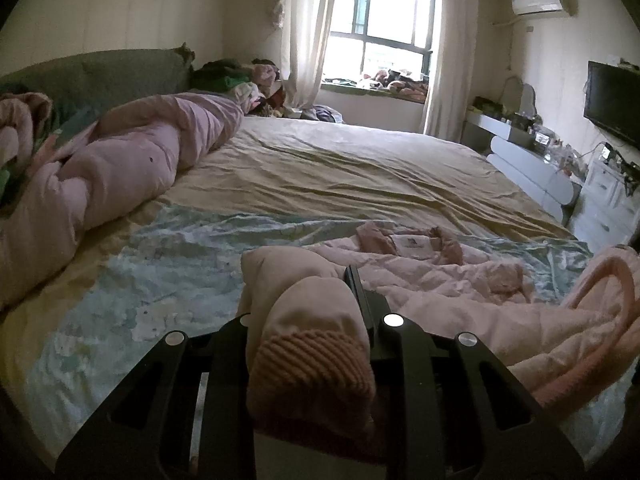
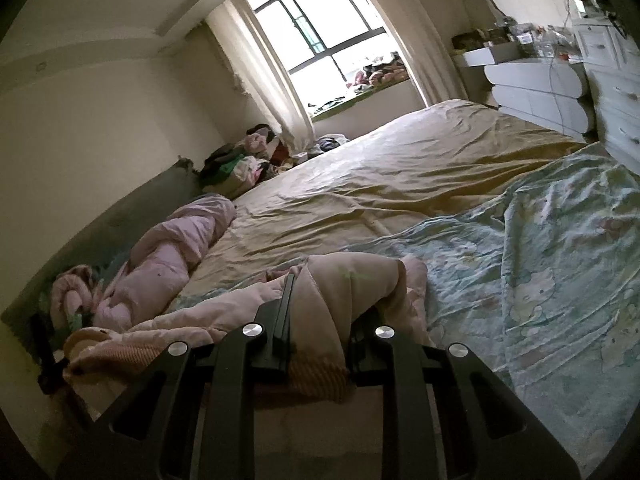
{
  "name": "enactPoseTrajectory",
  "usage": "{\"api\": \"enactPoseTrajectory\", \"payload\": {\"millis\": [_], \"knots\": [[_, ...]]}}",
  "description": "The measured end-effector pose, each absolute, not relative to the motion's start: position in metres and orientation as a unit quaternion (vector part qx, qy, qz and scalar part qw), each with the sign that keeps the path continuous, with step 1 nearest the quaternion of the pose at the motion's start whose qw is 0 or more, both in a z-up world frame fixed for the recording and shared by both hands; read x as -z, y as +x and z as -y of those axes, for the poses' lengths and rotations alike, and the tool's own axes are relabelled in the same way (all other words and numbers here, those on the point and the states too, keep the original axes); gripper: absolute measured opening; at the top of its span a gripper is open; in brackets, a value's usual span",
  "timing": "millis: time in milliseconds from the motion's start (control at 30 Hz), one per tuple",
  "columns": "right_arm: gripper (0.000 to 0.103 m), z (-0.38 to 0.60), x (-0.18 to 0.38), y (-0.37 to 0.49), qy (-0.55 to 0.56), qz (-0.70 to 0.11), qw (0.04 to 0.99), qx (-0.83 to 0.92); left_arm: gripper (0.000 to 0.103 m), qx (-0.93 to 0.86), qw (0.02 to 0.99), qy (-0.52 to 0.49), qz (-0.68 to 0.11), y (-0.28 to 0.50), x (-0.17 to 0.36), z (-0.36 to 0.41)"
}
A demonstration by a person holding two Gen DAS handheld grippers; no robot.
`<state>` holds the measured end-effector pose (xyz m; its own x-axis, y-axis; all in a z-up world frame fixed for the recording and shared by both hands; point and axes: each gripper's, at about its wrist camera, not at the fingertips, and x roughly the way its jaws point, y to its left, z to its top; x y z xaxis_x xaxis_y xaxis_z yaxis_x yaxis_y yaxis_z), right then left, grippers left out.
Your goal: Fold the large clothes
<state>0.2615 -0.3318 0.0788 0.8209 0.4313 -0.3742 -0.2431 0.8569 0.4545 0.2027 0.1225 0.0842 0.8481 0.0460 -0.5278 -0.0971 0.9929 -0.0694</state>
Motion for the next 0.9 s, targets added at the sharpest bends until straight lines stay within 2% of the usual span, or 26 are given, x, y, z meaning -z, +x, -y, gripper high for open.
{"api": "enactPoseTrajectory", "payload": {"millis": [567,900], "knots": [[0.019,0.308,-0.118,0.351,0.183,-0.202,0.95,-0.152,0.017,-0.053,0.962,-0.034,-0.267,0.27,-0.102,-0.141],[0.019,0.279,-0.063,0.412,0.137,-0.261,0.951,-0.096,0.019,-0.073,0.947,-0.027,-0.311,0.31,-0.045,-0.148]]}}
